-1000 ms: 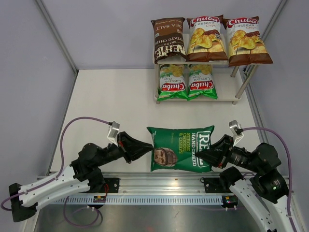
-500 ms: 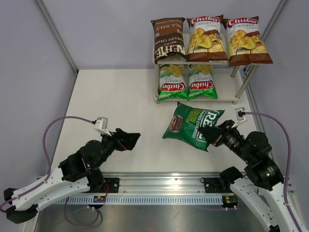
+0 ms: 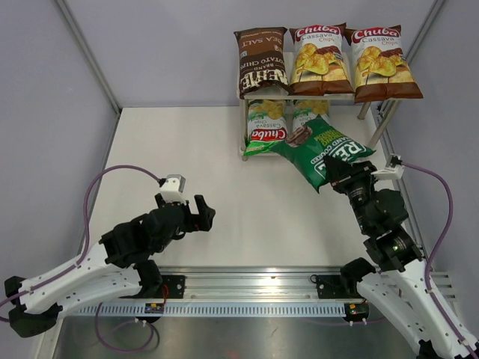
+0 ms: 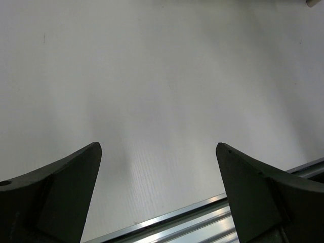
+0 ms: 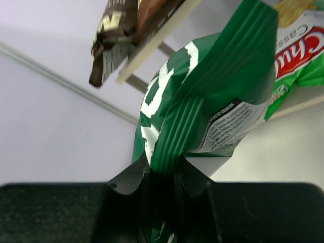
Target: Place and organize the chips bags onto the shelf
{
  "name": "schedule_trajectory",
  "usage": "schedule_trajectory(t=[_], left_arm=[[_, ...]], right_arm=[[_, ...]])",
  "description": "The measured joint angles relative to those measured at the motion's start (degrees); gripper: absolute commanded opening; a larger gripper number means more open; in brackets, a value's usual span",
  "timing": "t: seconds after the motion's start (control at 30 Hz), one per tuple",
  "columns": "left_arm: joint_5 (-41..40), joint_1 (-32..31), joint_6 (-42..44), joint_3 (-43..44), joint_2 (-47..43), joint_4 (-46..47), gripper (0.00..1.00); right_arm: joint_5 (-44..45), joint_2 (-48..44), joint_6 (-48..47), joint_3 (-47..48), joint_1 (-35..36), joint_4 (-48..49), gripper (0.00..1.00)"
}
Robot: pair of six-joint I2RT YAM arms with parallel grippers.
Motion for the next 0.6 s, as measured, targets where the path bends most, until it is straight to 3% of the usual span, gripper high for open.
schedule_trajectory(t=[0.33,0.6], left_arm=[[0.5,0.4,2.9,0.6,-1.3,-0.3,0.99],[0.8,0.4,4.2,2.9,-2.2,-2.3,0.99]], right_arm=[[14.0,2.7,8.2,-3.6,-1.0,10.1,0.0],[5.8,11.5,19.4,-7.9,-19.6,21.6,0.0]])
